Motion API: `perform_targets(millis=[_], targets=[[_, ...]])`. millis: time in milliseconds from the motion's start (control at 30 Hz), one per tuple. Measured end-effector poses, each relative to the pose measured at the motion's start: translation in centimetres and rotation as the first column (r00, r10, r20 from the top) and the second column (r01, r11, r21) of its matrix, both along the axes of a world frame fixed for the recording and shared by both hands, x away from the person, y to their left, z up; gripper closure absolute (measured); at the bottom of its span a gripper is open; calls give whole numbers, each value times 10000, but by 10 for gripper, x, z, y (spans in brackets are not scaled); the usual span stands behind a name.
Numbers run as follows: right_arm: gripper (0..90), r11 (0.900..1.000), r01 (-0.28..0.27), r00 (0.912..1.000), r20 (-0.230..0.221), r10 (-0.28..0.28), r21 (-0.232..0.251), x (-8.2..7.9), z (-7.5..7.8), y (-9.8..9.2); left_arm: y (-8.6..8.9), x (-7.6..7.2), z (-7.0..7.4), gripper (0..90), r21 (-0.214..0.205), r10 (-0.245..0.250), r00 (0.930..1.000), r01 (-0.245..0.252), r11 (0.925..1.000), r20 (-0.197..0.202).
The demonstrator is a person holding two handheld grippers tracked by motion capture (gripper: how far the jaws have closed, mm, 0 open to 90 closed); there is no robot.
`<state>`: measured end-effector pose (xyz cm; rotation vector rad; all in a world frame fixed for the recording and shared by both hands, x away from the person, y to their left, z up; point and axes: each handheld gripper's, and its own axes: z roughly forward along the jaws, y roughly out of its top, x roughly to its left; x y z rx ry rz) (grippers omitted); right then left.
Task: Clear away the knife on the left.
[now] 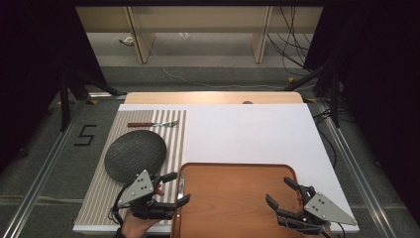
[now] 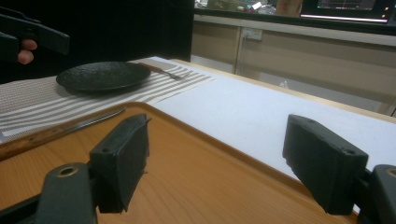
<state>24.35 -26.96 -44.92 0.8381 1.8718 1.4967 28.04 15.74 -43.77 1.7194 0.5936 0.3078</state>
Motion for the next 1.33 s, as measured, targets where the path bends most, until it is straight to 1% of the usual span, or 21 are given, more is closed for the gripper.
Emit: perform_targets(millis=[67, 133, 267, 367, 600, 733, 833, 933, 1133, 1333], targets=[[238, 10000, 1, 10000, 0, -1, 18, 0, 0, 0, 1, -2, 0, 205, 1, 40, 10000, -40, 10000, 69], [238, 10000, 3, 10000, -9, -3, 24, 0, 0, 0, 3, -3, -1, 205, -107, 61, 9999, -60, 9999, 126], [238, 10000, 2, 10000, -7, -2, 22, 0, 0, 0, 4, -7, -4, 204, -117, 131, 9996, -128, 9999, 259], [238, 10000, -1, 10000, -16, 1, 28, 0, 0, 0, 6, -11, -6, 202, -231, 231, 9990, -222, 9995, 378], [238, 10000, -5, 10000, -21, 5, 16, 0, 0, 0, 11, -15, -7, 195, -479, 326, 9986, -306, 9984, 414], [238, 10000, -19, 10000, -21, 19, 8, 0, 0, 1, 12, -17, -9, 188, -496, 340, 9986, -319, 9983, 414], [238, 10000, -13, 10000, -32, 13, 0, 0, 0, 0, 11, -20, -12, 160, -445, 202, 9987, -181, 9988, 469], [238, 10000, -8, 10000, -32, 8, 54, 0, 0, 0, 11, -22, -15, 160, -358, 313, 9984, -296, 9989, 460], [238, 10000, -19, 10000, -21, 19, 34, 0, 0, 0, 13, -22, -16, 160, -545, 362, 9986, -340, 9979, 386], [238, 10000, -21, 10000, -21, 21, 31, 0, 0, 0, 12, -23, -15, 160, -533, 367, 9983, -343, 9980, 448]])
